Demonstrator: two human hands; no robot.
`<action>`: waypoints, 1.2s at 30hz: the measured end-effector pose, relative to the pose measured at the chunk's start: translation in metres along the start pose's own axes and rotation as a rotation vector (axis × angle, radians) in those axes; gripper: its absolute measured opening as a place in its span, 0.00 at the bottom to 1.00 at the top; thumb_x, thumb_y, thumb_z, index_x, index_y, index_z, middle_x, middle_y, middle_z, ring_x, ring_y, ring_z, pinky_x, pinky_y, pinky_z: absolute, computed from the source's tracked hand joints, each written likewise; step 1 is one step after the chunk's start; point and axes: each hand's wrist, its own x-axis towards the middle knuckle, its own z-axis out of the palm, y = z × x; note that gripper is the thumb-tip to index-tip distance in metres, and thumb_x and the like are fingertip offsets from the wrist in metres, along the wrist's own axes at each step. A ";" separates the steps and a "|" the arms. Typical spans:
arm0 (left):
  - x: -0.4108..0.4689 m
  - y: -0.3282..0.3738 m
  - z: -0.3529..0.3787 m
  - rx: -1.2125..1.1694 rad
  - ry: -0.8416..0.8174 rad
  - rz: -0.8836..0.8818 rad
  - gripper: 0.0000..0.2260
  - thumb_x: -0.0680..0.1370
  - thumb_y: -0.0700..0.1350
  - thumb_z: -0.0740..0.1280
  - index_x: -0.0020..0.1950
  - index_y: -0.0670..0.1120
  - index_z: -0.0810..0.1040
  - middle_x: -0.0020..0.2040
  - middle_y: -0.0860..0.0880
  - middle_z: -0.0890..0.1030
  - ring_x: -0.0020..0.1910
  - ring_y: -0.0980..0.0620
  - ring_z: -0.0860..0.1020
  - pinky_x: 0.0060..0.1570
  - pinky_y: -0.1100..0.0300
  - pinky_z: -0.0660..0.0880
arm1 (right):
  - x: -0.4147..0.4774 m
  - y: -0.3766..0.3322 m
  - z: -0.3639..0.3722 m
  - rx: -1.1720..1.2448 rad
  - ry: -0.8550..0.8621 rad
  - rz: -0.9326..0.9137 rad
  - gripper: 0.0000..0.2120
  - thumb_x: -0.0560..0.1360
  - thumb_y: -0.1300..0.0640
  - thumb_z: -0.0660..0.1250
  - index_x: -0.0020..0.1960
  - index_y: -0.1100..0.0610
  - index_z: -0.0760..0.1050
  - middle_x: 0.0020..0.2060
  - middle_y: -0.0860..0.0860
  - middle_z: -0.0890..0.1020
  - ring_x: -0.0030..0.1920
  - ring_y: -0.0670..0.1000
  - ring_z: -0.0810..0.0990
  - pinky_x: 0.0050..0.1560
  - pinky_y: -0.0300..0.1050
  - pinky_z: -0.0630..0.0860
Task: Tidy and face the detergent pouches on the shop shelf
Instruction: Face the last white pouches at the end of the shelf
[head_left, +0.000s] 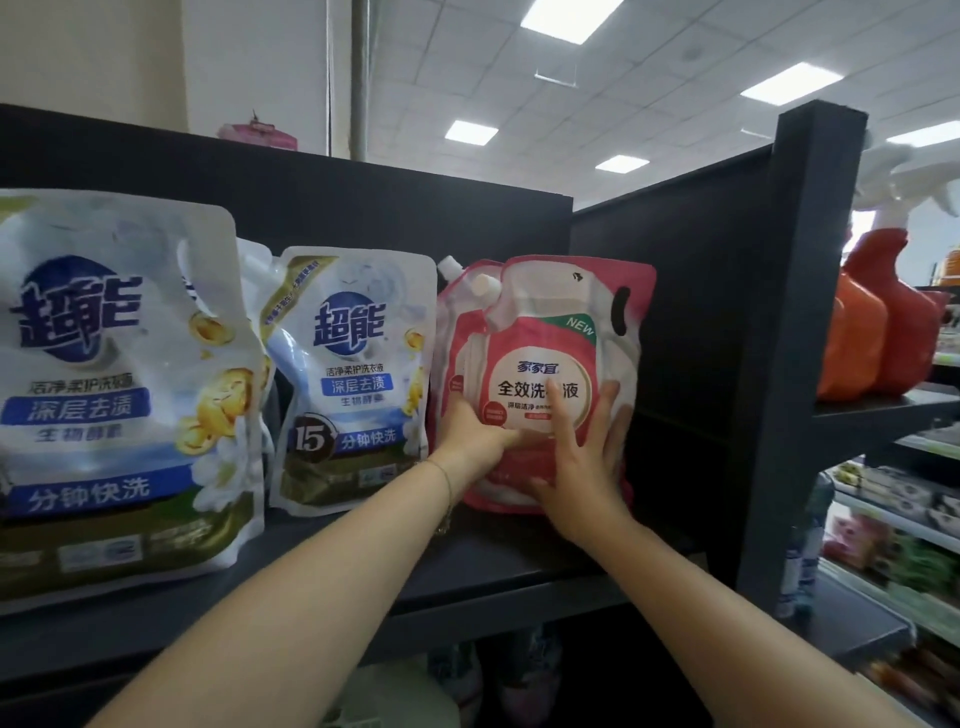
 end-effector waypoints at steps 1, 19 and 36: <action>-0.004 0.002 -0.003 0.111 0.054 0.054 0.32 0.62 0.45 0.82 0.57 0.45 0.67 0.46 0.52 0.78 0.49 0.54 0.78 0.34 0.68 0.74 | 0.001 0.001 0.002 0.011 -0.006 -0.029 0.55 0.73 0.56 0.71 0.66 0.28 0.26 0.67 0.51 0.19 0.70 0.62 0.23 0.72 0.66 0.45; 0.017 -0.035 -0.027 1.347 0.189 0.845 0.31 0.77 0.64 0.44 0.74 0.60 0.29 0.76 0.54 0.30 0.76 0.53 0.34 0.70 0.48 0.30 | 0.025 -0.001 0.030 0.085 -0.024 -0.096 0.51 0.70 0.37 0.67 0.68 0.30 0.25 0.67 0.49 0.18 0.69 0.56 0.20 0.69 0.73 0.44; -0.013 -0.022 -0.035 1.516 0.229 1.176 0.21 0.71 0.48 0.60 0.62 0.45 0.75 0.67 0.42 0.75 0.60 0.42 0.75 0.50 0.45 0.73 | 0.011 -0.003 0.013 0.101 0.178 -0.135 0.42 0.72 0.40 0.67 0.77 0.50 0.50 0.77 0.52 0.44 0.76 0.57 0.45 0.69 0.61 0.61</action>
